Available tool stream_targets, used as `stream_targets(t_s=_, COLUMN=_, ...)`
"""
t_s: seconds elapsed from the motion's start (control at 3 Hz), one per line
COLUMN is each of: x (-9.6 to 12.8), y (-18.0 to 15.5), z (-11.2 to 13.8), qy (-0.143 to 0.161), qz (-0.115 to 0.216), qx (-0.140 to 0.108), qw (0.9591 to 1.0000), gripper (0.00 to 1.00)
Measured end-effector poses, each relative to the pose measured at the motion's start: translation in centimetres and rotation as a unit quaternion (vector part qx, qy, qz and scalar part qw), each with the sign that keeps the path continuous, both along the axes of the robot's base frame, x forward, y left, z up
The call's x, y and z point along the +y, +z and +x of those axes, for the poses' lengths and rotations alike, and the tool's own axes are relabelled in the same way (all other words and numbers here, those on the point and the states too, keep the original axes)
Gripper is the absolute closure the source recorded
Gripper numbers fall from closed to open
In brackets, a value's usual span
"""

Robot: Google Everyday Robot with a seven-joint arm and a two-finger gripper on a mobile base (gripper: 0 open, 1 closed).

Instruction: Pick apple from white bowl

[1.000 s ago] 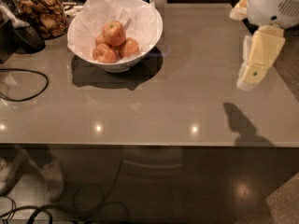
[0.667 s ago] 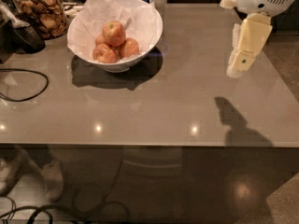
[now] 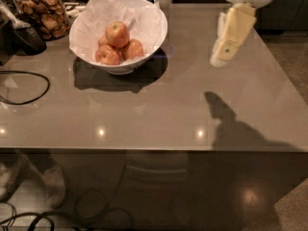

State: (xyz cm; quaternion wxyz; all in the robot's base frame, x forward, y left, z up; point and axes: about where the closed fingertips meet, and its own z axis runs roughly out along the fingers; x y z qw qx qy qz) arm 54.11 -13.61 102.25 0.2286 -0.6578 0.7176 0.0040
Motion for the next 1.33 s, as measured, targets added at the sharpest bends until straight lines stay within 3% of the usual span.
stream_targets(t_s=0.33, x=3.2, y=0.7, z=3.0, qy=0.028, qz=0.045, qx=-0.015, qw=0.9985, gripper=0.0)
stream_targets(t_s=0.67, x=5.2, y=1.2, z=3.8, qy=0.074, qz=0.052, qx=-0.038, qw=0.9952, gripper=0.0)
stream_targets(t_s=1.0, x=5.3, y=1.0, z=4.1, qy=0.066, qz=0.074, qx=-0.043, qw=0.9942, gripper=0.0)
stream_targets(t_s=1.33, x=6.7, y=0.5, z=6.0, qy=0.043, qz=0.144, qx=-0.042, qw=0.9877, gripper=0.0)
